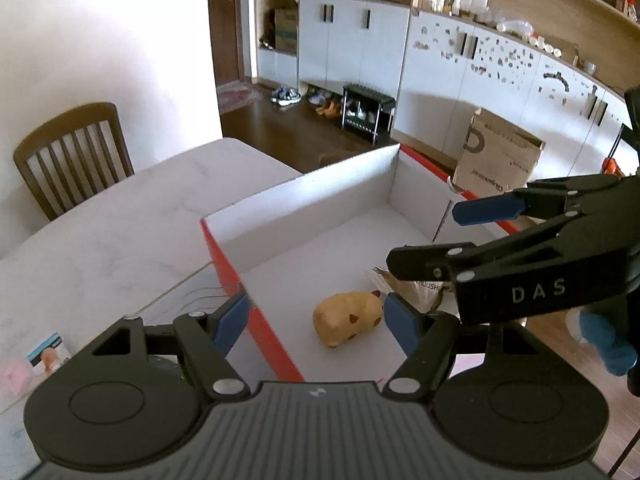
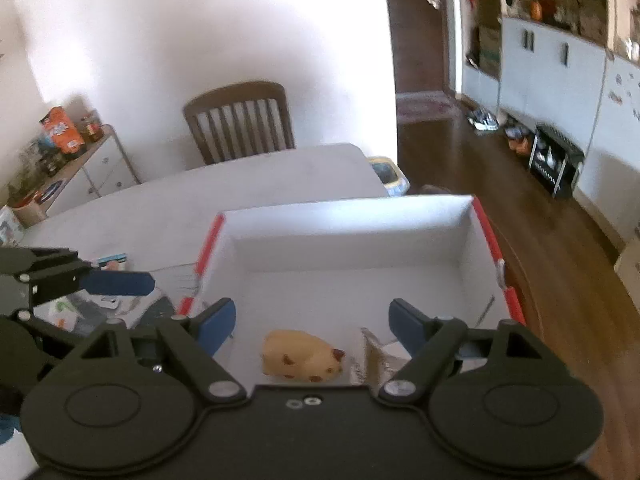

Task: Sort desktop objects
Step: 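Withdraw both tools from the box back over the table, then grasp the cartoon-face plush with the left tool while the right tool grasps the black bag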

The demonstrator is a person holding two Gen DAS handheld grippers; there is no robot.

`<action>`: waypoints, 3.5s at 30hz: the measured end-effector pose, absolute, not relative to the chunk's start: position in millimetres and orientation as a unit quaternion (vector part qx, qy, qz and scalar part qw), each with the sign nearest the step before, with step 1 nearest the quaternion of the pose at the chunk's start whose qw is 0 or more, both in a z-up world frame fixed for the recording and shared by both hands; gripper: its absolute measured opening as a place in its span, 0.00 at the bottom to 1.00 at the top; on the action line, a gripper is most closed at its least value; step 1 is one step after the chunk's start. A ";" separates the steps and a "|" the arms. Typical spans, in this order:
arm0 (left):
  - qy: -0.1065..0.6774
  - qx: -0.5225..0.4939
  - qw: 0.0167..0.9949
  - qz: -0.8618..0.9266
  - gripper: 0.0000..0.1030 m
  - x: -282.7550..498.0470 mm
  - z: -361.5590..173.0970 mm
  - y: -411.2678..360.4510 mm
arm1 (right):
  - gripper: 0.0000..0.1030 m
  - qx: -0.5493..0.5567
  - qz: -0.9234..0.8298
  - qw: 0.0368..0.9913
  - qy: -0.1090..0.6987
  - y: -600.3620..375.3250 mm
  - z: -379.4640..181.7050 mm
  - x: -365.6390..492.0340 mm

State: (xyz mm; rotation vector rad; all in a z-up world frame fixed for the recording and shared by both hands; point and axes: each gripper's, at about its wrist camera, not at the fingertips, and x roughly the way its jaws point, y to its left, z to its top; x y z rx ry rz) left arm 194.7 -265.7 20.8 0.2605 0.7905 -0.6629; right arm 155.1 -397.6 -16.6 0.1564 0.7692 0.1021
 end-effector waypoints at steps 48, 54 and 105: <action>0.366 0.051 0.896 -0.247 0.84 125.6 9.8 -28.7 | 0.91 0.075 0.112 0.919 0.370 -202.7 -12.0 106.3; 0.365 0.045 0.898 -0.242 0.93 119.8 6.0 -5.6 | 0.93 0.073 0.111 0.919 0.372 -184.5 -13.4 104.7; 0.455 0.064 0.875 -0.155 1.00 75.5 -115.8 88.2 | 0.91 0.024 0.079 0.886 0.455 -125.1 -120.7 119.0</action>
